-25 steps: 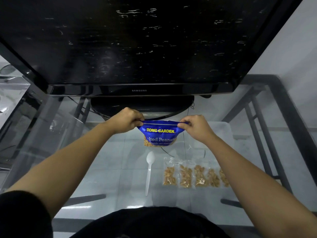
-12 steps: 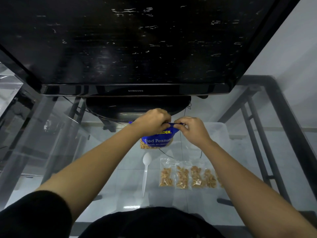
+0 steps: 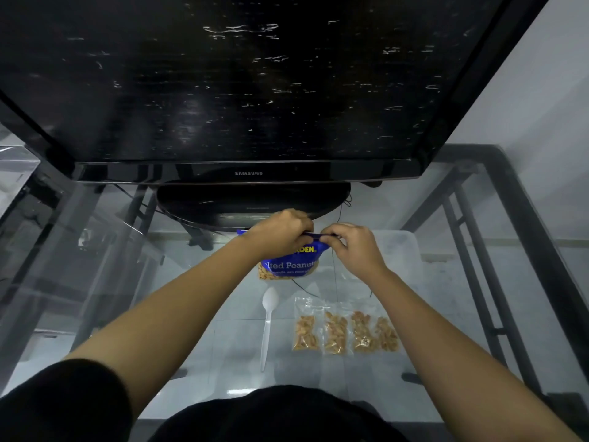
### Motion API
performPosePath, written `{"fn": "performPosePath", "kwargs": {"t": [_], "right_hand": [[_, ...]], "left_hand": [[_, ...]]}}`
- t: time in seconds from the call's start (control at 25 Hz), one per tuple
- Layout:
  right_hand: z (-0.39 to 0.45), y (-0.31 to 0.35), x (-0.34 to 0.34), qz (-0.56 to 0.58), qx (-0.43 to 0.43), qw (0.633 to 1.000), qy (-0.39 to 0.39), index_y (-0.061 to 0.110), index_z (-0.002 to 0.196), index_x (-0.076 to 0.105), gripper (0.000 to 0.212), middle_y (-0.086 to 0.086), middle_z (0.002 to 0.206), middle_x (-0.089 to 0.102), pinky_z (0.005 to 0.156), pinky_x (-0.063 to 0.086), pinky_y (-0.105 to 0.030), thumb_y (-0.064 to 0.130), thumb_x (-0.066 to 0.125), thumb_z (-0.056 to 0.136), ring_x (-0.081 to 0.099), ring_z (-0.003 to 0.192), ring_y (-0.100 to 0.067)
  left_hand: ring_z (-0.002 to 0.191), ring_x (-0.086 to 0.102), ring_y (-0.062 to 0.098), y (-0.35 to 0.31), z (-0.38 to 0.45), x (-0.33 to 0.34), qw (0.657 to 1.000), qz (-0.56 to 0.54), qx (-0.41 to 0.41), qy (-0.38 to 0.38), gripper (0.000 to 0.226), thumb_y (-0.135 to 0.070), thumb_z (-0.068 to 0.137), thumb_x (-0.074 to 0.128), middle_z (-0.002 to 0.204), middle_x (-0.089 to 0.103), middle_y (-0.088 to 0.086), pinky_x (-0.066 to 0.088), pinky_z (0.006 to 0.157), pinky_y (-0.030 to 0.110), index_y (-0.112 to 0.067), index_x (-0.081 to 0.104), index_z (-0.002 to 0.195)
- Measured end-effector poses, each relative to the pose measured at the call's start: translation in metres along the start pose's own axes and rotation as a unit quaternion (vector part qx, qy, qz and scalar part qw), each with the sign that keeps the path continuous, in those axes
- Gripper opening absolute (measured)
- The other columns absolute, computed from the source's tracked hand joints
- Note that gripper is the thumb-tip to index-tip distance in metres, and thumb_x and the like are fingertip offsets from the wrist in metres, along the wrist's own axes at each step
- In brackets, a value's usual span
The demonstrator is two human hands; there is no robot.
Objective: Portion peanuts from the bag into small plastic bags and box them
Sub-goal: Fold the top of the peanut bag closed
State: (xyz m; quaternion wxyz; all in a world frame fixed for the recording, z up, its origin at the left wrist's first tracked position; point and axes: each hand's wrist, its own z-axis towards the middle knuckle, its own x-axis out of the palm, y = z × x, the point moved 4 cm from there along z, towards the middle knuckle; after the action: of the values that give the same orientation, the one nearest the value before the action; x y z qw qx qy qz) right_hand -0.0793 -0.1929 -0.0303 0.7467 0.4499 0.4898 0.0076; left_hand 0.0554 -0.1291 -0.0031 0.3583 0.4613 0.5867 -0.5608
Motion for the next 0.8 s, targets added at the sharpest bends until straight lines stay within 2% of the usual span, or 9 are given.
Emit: {"fn": "performPosePath", "kwargs": {"t": [0.16,0.28,0.48,0.6,0.72,0.8], "right_hand": [[-0.001,0.003,0.002,-0.011,-0.006,1.0,-0.002,0.012,0.084,0.068,0.008,-0.002,0.08,0.068,0.061,0.041,-0.02,0.013,0.06,0.086,0.059,0.072,-0.017],[-0.003,0.002,-0.001,-0.072,-0.013,0.997,0.007,0.015,0.085,0.066,0.009,0.001,0.081,0.068,0.056,0.034,-0.023,0.02,0.059,0.088,0.058,0.071,-0.019],[0.003,0.007,-0.004,-0.15,-0.028,0.988,0.025,0.018,0.088,0.066,0.014,0.005,0.084,0.07,0.073,0.038,-0.028,0.03,0.058,0.089,0.06,0.073,-0.016],[0.004,0.005,-0.006,-0.155,-0.014,0.987,0.042,0.021,0.093,0.065,0.016,0.008,0.091,0.071,0.075,0.026,-0.024,0.034,0.056,0.09,0.058,0.078,-0.012],[0.007,0.004,-0.007,-0.16,-0.009,0.986,0.054,0.022,0.092,0.064,0.017,0.009,0.093,0.071,0.075,0.024,-0.025,0.035,0.054,0.091,0.06,0.081,-0.013],[0.006,0.002,-0.007,-0.156,-0.005,0.986,0.057,0.022,0.092,0.064,0.017,0.009,0.093,0.071,0.076,0.023,-0.026,0.035,0.055,0.091,0.061,0.082,-0.014]], "left_hand": [[0.096,0.057,0.022,-0.001,-0.004,0.005,0.999,0.046,0.013,-0.008,0.026,-0.025,0.093,0.051,0.109,0.061,0.011,0.05,0.079,0.03,-0.007,0.056,0.111],[0.098,0.058,0.023,-0.001,-0.011,0.007,0.999,0.042,0.02,-0.025,0.029,-0.028,0.095,0.047,0.11,0.061,0.012,0.05,0.081,0.033,-0.006,0.056,0.113],[0.105,0.054,0.022,0.016,-0.023,0.004,0.999,0.039,0.011,-0.027,0.032,-0.029,0.095,0.046,0.114,0.06,0.011,0.044,0.086,0.031,-0.006,0.055,0.115],[0.1,0.056,0.025,0.029,-0.039,0.004,0.998,0.035,0.014,-0.05,0.028,-0.025,0.093,0.051,0.108,0.062,0.014,0.047,0.083,0.036,-0.003,0.058,0.109],[0.089,0.061,0.029,0.043,-0.055,0.001,0.995,0.047,0.015,-0.082,0.024,-0.022,0.089,0.057,0.096,0.065,0.017,0.051,0.074,0.038,-0.001,0.061,0.099],[0.088,0.061,0.029,0.053,-0.063,0.0,0.996,0.047,0.002,-0.082,0.023,-0.021,0.088,0.059,0.096,0.066,0.017,0.053,0.073,0.038,-0.001,0.061,0.098]]}}
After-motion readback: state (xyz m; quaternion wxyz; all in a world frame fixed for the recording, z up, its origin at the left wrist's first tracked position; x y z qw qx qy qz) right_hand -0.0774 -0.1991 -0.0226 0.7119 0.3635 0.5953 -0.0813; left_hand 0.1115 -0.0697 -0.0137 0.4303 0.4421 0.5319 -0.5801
